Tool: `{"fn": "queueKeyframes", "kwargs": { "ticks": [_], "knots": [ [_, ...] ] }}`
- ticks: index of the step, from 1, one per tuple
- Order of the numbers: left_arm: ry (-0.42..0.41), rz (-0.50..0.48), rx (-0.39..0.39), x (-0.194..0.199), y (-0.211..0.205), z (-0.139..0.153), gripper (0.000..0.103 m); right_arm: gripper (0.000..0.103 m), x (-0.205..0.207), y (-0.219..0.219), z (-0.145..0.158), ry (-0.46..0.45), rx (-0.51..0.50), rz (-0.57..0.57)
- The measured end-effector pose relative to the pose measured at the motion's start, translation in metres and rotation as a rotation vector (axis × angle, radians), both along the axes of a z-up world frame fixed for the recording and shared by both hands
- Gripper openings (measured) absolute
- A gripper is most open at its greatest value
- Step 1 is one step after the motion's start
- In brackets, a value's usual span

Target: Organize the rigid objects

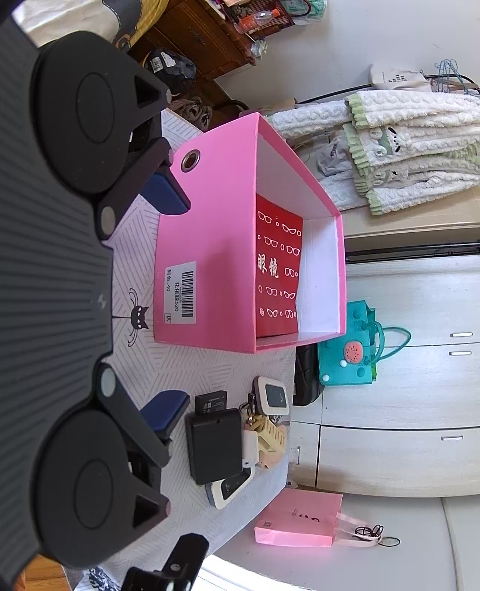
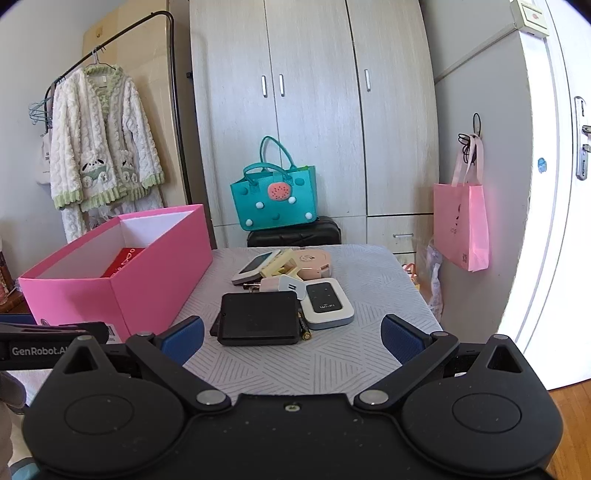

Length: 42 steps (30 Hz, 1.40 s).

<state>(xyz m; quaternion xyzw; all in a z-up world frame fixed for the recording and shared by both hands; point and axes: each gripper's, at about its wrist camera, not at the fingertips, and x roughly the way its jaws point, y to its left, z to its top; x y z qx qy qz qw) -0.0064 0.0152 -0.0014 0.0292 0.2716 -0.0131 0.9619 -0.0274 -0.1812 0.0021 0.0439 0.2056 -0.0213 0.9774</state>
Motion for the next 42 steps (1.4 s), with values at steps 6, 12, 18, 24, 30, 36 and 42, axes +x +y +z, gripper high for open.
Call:
{"fn": "queueKeyframes", "kwargs": {
  "ticks": [6,12,18,24,30,36,42],
  "knots": [
    [-0.003,0.000,0.002,0.000,0.000,0.001,0.103,0.103,0.002,0.003,0.002,-0.021,0.004,-0.012],
    [0.009,0.003,0.001,0.002,0.003,0.000,0.103,0.103,0.004,0.008,0.002,-0.011,0.000,0.006],
    [0.010,0.011,0.002,0.003,0.003,-0.001,0.103,0.103,0.006,0.008,0.000,-0.006,-0.008,-0.005],
    [0.037,-0.003,-0.003,0.010,0.007,-0.008,0.102,0.103,0.010,0.008,-0.002,0.013,-0.016,-0.012],
    [0.051,-0.038,-0.017,0.013,0.010,-0.011,0.101,0.103,0.014,0.009,-0.006,0.036,-0.012,0.015],
    [0.069,-0.071,-0.041,0.019,0.019,-0.003,0.100,0.103,0.014,0.008,-0.007,-0.078,-0.048,0.100],
    [0.073,-0.104,-0.096,0.035,0.047,0.011,0.100,0.103,0.032,0.007,0.009,-0.083,-0.042,0.212]
  ]
}}
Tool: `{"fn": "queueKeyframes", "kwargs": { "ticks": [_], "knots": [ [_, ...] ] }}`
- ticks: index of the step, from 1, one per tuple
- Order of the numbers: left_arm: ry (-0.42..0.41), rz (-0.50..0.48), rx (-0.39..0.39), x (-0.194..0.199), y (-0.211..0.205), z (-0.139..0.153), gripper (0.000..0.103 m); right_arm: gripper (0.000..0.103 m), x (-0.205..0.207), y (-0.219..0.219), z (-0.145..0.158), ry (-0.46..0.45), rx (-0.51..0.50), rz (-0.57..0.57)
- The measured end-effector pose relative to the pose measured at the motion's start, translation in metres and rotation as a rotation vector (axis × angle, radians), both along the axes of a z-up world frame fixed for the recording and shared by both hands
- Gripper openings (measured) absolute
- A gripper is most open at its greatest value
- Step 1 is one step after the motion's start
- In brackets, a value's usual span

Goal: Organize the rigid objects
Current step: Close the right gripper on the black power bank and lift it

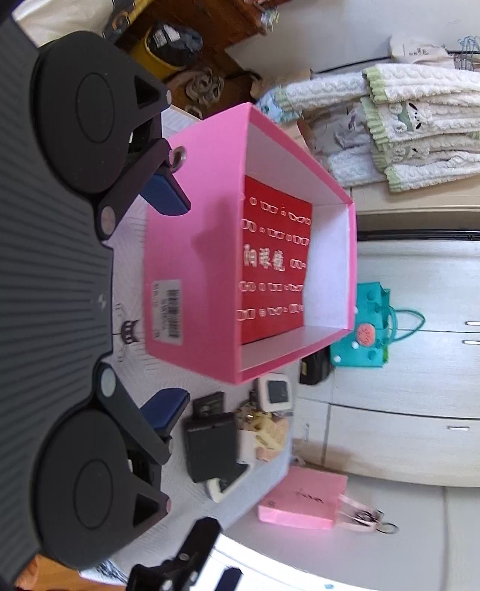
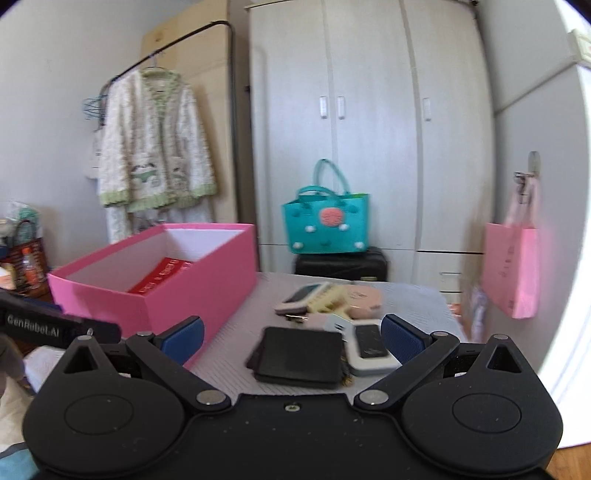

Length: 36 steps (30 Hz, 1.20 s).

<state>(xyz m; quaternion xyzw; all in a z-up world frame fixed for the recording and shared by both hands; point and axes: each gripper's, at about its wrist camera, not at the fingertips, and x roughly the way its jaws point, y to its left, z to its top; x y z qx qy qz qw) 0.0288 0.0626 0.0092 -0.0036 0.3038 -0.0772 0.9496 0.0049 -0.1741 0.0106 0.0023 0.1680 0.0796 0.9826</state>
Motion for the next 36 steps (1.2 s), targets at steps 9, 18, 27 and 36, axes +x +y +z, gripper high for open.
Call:
{"fn": "queueKeyframes", "kwargs": {
  "ticks": [9,18,27,36],
  "knots": [
    [-0.096,0.041,0.097,0.033,0.050,0.034,0.101,0.103,0.054,0.015,-0.035,0.170,-0.071,0.009],
    [-0.007,0.043,0.144,0.093,0.096,0.053,0.100,0.103,0.090,0.016,-0.060,0.221,-0.124,-0.024],
    [0.086,0.018,0.280,0.150,0.096,0.027,0.088,0.103,0.120,0.015,-0.073,0.298,-0.113,-0.090],
    [0.206,-0.045,0.316,0.196,0.104,0.018,0.030,0.096,0.133,0.007,-0.062,0.354,-0.063,-0.056]
  ]
}}
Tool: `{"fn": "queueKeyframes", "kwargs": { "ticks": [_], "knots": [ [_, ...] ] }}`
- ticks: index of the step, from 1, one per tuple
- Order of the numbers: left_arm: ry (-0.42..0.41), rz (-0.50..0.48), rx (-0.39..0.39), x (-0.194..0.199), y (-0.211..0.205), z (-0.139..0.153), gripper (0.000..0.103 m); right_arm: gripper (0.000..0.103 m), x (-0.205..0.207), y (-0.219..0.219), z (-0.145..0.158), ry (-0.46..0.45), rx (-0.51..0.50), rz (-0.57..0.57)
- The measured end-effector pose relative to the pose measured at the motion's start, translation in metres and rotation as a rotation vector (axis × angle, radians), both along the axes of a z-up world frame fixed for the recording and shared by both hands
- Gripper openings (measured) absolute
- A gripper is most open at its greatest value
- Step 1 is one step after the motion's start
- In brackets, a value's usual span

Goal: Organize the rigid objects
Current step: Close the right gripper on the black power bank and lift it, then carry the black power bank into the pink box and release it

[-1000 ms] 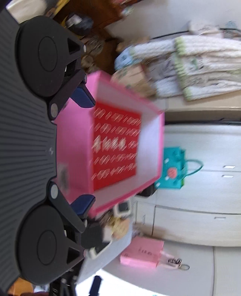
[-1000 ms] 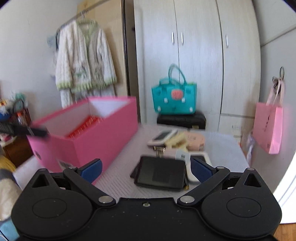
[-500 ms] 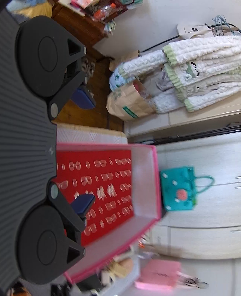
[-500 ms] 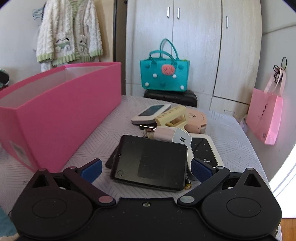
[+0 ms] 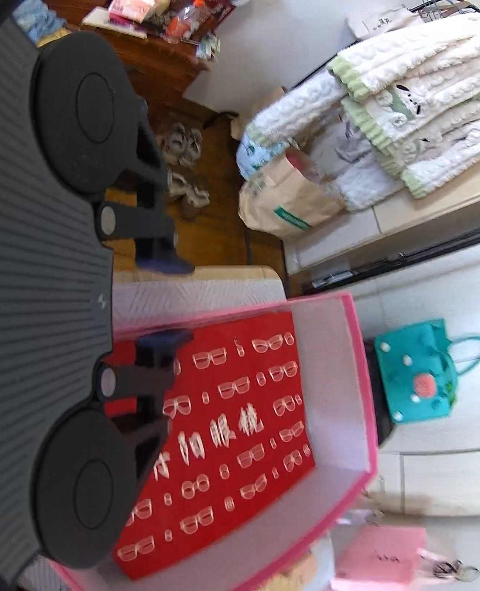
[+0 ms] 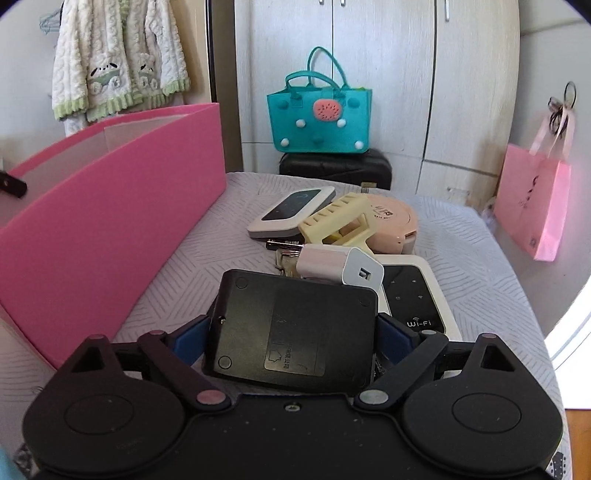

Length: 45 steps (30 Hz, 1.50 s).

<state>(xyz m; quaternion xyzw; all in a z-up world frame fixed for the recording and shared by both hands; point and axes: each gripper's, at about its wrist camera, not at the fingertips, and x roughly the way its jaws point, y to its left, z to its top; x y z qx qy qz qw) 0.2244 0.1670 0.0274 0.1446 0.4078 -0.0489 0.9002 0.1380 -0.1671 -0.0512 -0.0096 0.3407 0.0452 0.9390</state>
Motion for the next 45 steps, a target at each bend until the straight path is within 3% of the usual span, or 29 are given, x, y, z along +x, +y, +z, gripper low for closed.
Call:
{"fn": "queueKeyframes", "kwargs": {
  "ticks": [5,6,8,9,12,18,26,31,37,45],
  "knots": [
    [0.048,0.002,0.010,0.014,-0.004,-0.009,0.030,0.096,0.000,-0.012,0.010,0.009,0.060,0.016],
    [0.049,-0.001,0.018,0.017,-0.005,-0.012,0.026,0.096,0.000,-0.013,0.012,0.006,0.066,0.023],
    [0.065,-0.035,-0.004,0.020,-0.010,-0.015,0.007,0.095,-0.001,-0.015,0.017,-0.004,0.069,0.037],
    [0.068,-0.044,-0.005,0.020,-0.012,-0.014,0.006,0.095,-0.001,-0.015,0.020,-0.009,0.070,0.047],
    [0.032,-0.075,0.064,0.012,-0.023,-0.016,0.007,0.095,-0.001,-0.016,0.027,-0.018,0.063,0.062],
    [-0.037,-0.124,0.107,0.004,-0.036,-0.013,0.007,0.096,0.002,-0.023,0.041,-0.025,0.089,0.092],
    [-0.038,-0.127,0.048,0.004,-0.043,-0.017,0.007,0.096,0.006,-0.020,0.076,-0.085,0.093,0.158],
    [-0.033,-0.116,0.006,0.003,-0.038,-0.016,0.007,0.096,0.022,-0.006,0.109,-0.092,0.108,0.262],
    [-0.044,-0.126,0.000,0.003,-0.036,-0.018,0.007,0.096,0.072,0.050,0.131,0.013,0.127,0.446],
    [-0.041,-0.118,-0.045,0.006,-0.032,-0.018,0.007,0.096,0.157,0.129,0.112,0.268,0.171,0.530]
  ]
}}
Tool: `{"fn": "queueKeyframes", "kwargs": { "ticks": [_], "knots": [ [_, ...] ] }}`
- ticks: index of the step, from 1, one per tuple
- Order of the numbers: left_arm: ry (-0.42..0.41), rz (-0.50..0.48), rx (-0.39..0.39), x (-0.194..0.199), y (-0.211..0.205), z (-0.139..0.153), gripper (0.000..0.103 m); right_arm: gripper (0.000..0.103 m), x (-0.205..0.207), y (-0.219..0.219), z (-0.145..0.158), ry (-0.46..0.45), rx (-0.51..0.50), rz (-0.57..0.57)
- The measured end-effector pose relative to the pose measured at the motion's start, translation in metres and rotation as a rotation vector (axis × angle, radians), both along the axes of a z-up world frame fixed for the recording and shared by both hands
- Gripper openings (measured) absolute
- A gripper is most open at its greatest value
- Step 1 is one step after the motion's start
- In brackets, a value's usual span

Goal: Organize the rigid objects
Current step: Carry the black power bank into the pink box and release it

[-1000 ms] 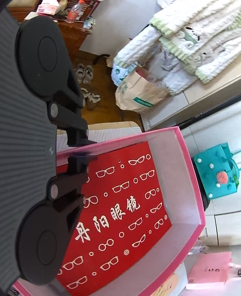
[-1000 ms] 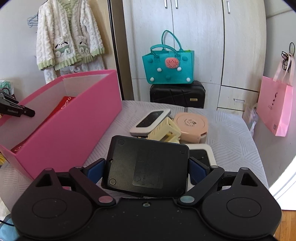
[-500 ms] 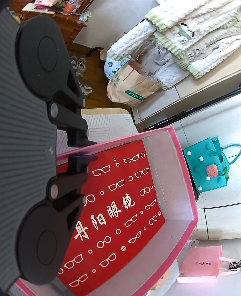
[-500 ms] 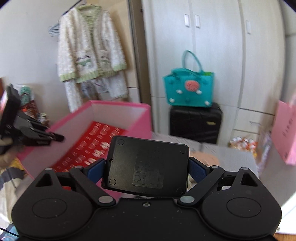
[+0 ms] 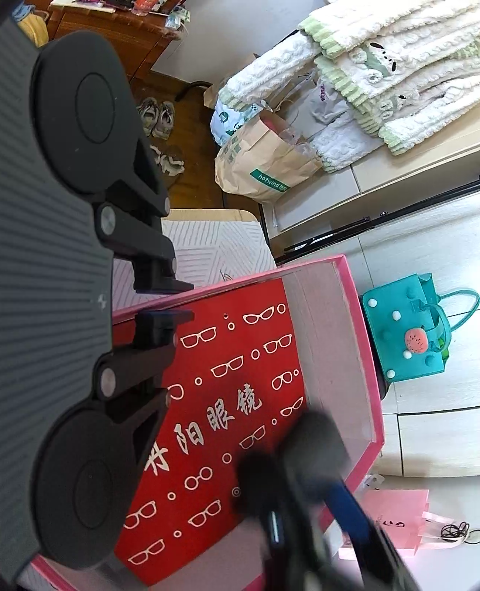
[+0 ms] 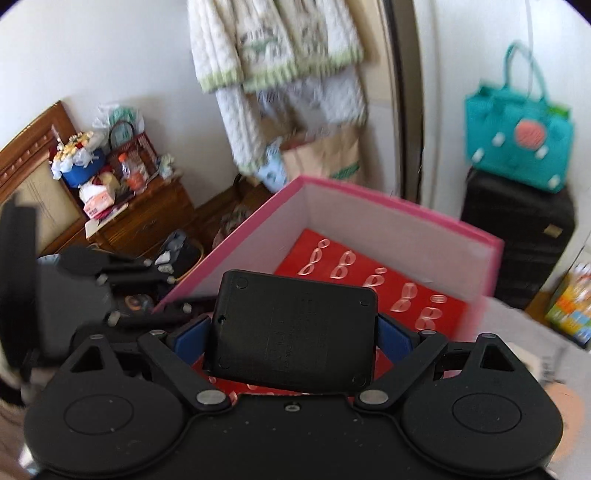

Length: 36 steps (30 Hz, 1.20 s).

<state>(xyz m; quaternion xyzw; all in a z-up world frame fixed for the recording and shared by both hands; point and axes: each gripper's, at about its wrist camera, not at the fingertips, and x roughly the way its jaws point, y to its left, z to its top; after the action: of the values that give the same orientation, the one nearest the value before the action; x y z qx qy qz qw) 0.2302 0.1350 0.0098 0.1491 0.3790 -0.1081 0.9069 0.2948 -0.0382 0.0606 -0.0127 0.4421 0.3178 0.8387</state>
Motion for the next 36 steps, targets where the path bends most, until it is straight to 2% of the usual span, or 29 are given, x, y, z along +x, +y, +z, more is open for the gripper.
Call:
{"fn": "queueKeyframes", "kwargs": {
  "ticks": [5,9,12,16,19,23,26,27,31,36],
  "knots": [
    [-0.007,0.022,-0.064,-0.002,0.008,-0.001,0.007,0.096,0.049,0.027,-0.034,0.198,-0.025,-0.051],
    [-0.006,0.032,-0.088,-0.002,0.011,-0.002,0.007,0.096,0.074,0.037,-0.059,0.266,-0.050,-0.101],
    [-0.005,0.035,-0.102,-0.001,0.012,-0.001,0.008,0.096,0.084,0.041,-0.069,0.282,-0.047,-0.125],
    [-0.005,0.036,-0.109,0.000,0.010,-0.001,0.008,0.096,0.089,0.045,-0.072,0.271,-0.041,-0.148],
    [-0.006,0.037,-0.115,0.000,0.010,0.000,0.008,0.096,0.096,0.048,-0.084,0.280,-0.077,-0.150],
    [-0.012,0.049,-0.113,0.001,0.011,0.000,0.008,0.097,0.092,0.056,-0.084,0.240,-0.107,-0.181],
    [-0.010,0.040,-0.120,0.000,0.010,0.000,0.008,0.098,0.094,0.050,-0.082,0.226,-0.094,-0.146],
    [-0.010,0.039,-0.112,0.000,0.009,0.000,0.008,0.098,0.094,0.048,-0.078,0.204,-0.089,-0.111],
    [-0.010,0.040,-0.104,0.001,0.008,-0.002,0.008,0.098,0.078,0.032,-0.044,0.073,-0.059,-0.096],
    [-0.011,0.043,-0.100,0.000,0.008,-0.003,0.008,0.098,0.049,0.002,0.000,-0.003,0.005,-0.070]
  ]
}}
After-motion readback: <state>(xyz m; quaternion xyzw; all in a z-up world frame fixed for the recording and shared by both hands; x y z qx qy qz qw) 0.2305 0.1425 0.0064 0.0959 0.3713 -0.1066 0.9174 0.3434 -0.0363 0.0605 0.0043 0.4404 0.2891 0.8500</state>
